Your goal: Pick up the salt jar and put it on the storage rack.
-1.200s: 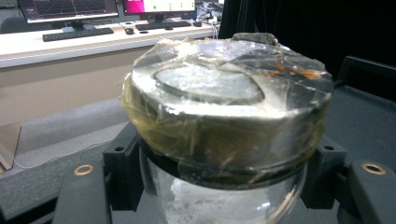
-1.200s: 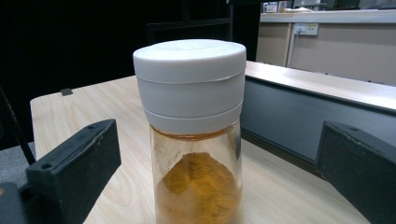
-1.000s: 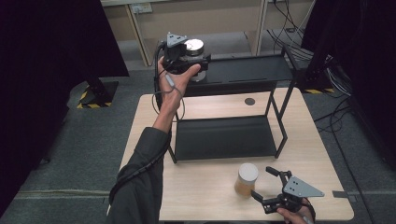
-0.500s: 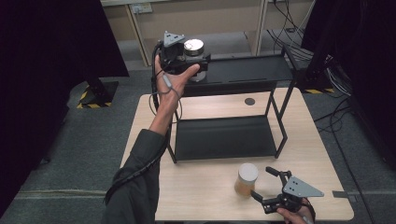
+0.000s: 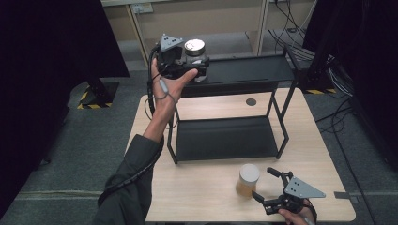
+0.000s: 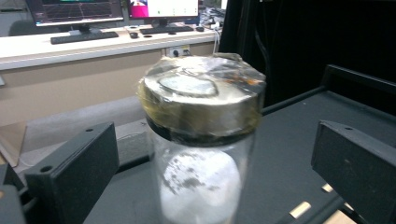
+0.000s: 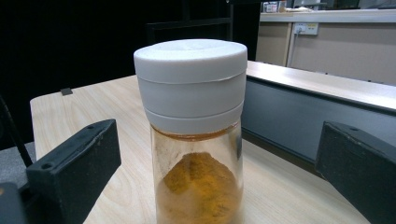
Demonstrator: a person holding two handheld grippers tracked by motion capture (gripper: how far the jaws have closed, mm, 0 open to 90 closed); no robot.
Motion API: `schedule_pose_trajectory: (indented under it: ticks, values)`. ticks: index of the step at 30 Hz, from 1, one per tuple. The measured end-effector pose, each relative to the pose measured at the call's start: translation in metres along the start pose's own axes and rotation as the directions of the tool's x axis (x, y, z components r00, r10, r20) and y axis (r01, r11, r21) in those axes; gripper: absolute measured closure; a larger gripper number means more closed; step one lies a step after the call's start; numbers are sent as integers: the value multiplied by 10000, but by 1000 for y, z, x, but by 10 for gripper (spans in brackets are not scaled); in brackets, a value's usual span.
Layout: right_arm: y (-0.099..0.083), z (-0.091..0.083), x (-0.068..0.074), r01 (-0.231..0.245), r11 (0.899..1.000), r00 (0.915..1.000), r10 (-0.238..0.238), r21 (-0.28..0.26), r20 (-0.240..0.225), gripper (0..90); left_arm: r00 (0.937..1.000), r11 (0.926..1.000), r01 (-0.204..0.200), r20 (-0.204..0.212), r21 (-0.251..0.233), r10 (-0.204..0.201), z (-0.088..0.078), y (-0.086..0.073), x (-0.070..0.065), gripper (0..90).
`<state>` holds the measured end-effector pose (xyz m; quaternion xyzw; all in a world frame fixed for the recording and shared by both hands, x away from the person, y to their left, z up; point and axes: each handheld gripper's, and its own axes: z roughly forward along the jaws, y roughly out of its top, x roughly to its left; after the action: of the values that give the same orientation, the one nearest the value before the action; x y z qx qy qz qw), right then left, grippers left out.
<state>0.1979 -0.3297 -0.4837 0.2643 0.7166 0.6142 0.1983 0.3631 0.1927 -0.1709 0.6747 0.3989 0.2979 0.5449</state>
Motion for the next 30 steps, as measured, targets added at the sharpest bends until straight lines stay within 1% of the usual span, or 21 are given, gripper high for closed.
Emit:
schedule_pose_trajectory:
  ticks: [2, 3, 6, 10, 12, 16, 19, 20, 21, 22, 23, 24, 26, 27, 30]
  values:
    - [0, 0, 0, -3, 10000, 10000, 3, -9, -1, 3, 10000, 10000, 21, 61, -56, -21, -3, -2, -1, 2]
    - [0, 0, 0, 0, 10000, 10000, 0, -14, -9, 3, 9999, 9999, -89, 93, -127, 90, -3, -3, 0, 2]
    - [0, 0, 0, -4, 10000, 10000, 4, -18, -14, 3, 9995, 9998, 73, 295, -160, -68, -7, -6, -1, 2]
    - [0, 0, 0, -25, 10000, 10000, 25, -31, -3, 3, 9988, 9998, 76, 479, -198, -67, -12, -12, -5, 2]
    - [0, 0, 0, -18, 10000, 10000, 18, -28, -3, 3, 9974, 9994, 165, 700, -288, -145, -16, -16, -4, 3]
    - [0, 0, 0, -20, 10000, 10000, 20, -35, -5, 3, 9965, 9993, 73, 832, -364, -42, -21, -20, -6, 3]
    - [0, 0, 0, -19, 10000, 10000, 19, -33, -3, 3, 9949, 9990, 70, 1009, -449, -25, -27, -26, -6, 3]
    - [0, 0, 0, -19, 10000, 10000, 19, -33, -3, 3, 9949, 9990, 70, 1009, -449, -25, -27, -26, -6, 3]
    - [0, 0, 0, -34, 10000, 10000, 34, -34, -8, 3, 9941, 9984, 122, 1079, -544, -63, -29, -29, -6, 3]
    - [0, 0, 0, -35, 10000, 10000, 35, -23, 5, 3, 9936, 9981, 93, 1126, -604, -24, -31, -31, -6, 3]
    - [0, 0, 0, -41, 10000, 10000, 41, -23, 7, 3, 9928, 9977, -35, 1193, -677, 116, -35, -36, -8, 3]
    - [0, 0, 0, -41, 10000, 10000, 41, -23, 7, 3, 9928, 9977, -35, 1193, -677, 116, -35, -36, -8, 3]
    - [0, 0, 0, -36, 10000, 10000, 36, -26, 9, 3, 9901, 9974, 76, 1403, -717, 25, -37, -42, -8, 3]
    - [0, 0, 0, -37, 10000, 10000, 37, -28, 13, 3, 9878, 9973, 104, 1560, -721, 9, -39, -46, -7, 3]
    - [0, 0, 0, -26, 10000, 10000, 26, -25, 15, 3, 9849, 9975, 64, 1728, -710, 60, -41, -52, -8, 3]
